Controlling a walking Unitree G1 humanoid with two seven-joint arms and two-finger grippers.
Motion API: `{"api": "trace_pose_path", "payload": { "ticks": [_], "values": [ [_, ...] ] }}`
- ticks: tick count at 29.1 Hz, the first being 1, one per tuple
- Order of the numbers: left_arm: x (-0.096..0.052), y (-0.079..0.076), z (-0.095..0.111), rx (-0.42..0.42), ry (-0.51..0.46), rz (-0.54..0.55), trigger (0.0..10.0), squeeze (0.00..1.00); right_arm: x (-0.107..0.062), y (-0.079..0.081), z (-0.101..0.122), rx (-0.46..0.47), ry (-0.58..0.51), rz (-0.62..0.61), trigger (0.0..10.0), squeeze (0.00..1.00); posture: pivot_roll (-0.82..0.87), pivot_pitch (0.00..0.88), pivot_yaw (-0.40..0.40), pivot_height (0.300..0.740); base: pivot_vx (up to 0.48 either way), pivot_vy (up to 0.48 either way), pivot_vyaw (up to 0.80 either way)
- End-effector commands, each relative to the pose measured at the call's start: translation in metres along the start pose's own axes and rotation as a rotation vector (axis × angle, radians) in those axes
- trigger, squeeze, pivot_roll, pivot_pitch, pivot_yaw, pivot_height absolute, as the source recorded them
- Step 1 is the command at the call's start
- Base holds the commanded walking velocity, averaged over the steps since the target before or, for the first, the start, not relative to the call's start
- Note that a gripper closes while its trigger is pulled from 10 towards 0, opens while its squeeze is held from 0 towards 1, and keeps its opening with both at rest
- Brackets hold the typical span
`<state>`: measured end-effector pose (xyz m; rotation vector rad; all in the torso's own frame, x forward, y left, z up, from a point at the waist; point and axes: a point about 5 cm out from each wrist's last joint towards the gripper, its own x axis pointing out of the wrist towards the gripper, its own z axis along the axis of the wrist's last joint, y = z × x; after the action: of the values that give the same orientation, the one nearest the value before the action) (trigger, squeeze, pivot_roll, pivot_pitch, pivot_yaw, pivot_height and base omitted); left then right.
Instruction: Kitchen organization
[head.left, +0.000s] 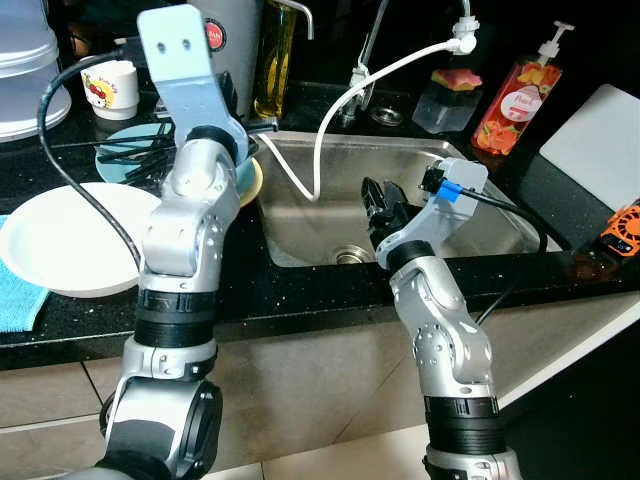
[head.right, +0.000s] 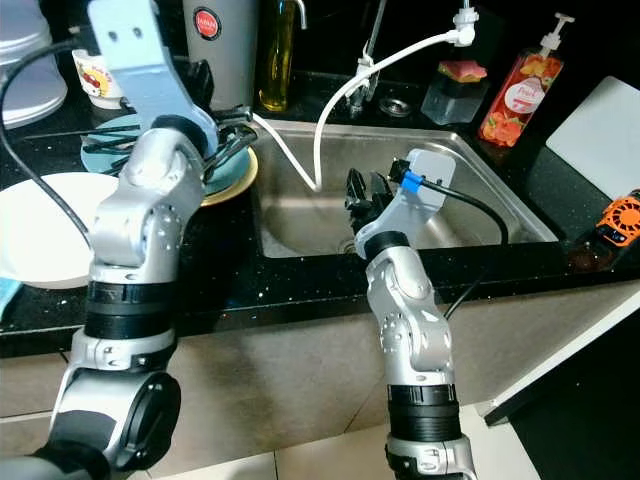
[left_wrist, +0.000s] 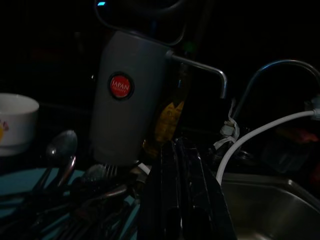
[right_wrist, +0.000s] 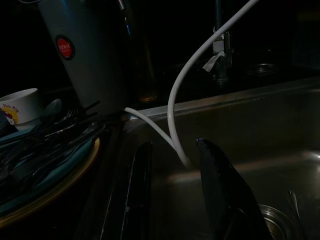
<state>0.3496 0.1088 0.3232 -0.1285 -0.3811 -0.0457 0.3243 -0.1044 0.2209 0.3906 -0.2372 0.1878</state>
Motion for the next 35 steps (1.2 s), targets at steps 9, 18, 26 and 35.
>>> {"api": "trace_pose_path", "payload": {
  "ticks": [9,18,26,35],
  "values": [
    [-0.014,-0.021,-0.017,0.413,-0.100,-0.245,10.0,0.00,0.000,0.000,0.001,0.006,-0.001,0.001,10.0,0.00,0.23,0.000,-0.171,0.740,0.000,0.000,0.00],
    [-0.021,-0.023,-0.028,0.614,-0.133,-0.266,10.0,0.00,0.001,0.007,0.006,0.028,-0.032,0.031,10.0,0.00,0.24,0.000,-0.167,0.740,0.000,0.000,0.00],
    [-0.025,-0.029,-0.033,0.431,-0.058,-0.333,10.0,0.00,0.000,0.010,0.008,0.043,-0.045,0.047,10.0,0.00,0.24,0.000,-0.158,0.740,0.000,0.000,0.00],
    [-0.036,-0.046,-0.051,0.149,0.122,-0.481,10.0,1.00,-0.001,0.010,0.008,0.050,-0.048,0.038,10.0,0.00,0.24,0.000,-0.149,0.740,0.000,0.000,0.00]
  ]
}}
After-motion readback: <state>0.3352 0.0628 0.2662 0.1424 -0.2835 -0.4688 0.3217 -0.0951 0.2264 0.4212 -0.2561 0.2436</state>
